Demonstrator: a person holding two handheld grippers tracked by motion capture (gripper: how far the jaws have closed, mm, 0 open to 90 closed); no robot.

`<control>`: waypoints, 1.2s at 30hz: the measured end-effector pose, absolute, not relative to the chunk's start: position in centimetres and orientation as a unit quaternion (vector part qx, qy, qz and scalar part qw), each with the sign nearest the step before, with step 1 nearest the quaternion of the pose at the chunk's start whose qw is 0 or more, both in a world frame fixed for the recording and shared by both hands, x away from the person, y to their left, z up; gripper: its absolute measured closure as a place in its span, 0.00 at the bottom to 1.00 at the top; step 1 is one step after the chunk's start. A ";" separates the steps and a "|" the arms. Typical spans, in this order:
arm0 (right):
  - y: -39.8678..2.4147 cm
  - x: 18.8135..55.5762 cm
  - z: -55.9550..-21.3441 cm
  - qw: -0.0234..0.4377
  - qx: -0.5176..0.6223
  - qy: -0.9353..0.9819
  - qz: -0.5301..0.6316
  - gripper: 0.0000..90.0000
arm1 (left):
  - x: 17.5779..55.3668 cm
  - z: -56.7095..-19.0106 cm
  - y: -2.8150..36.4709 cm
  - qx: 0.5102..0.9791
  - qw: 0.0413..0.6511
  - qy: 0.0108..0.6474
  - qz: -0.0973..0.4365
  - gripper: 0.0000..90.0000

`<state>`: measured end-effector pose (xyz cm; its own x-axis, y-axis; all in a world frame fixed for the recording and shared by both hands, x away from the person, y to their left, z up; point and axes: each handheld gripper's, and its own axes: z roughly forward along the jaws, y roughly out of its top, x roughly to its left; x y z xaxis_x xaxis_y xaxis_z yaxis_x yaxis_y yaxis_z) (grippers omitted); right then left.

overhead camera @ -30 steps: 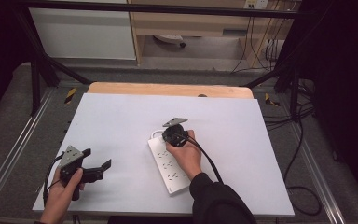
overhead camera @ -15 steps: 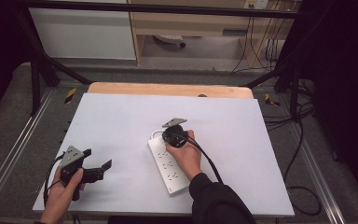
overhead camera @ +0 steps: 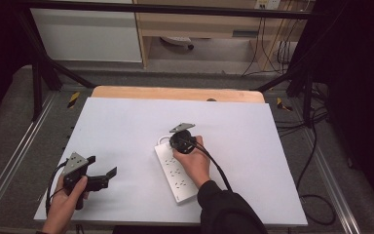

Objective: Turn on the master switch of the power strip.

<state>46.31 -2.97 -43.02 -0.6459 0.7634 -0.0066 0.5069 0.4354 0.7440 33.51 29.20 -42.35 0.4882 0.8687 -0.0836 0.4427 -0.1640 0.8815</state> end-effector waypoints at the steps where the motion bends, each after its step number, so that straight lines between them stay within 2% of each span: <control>1: -3.0 46.3 -43.0 0.173 0.384 0.829 0.369 1.00 | 33.5 -42.3 29.2 0.728 0.464 0.451 0.230 0.07; 36: -3.0 46.2 -43.0 0.166 0.396 0.818 0.383 1.00 | 33.5 -42.4 29.2 0.732 0.461 0.447 0.230 0.07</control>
<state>46.24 -3.03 -42.95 -0.6315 0.7747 0.0315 0.5205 0.3935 0.7578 33.50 29.18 -42.39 0.4954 0.8654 -0.0751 0.4411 -0.1762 0.8800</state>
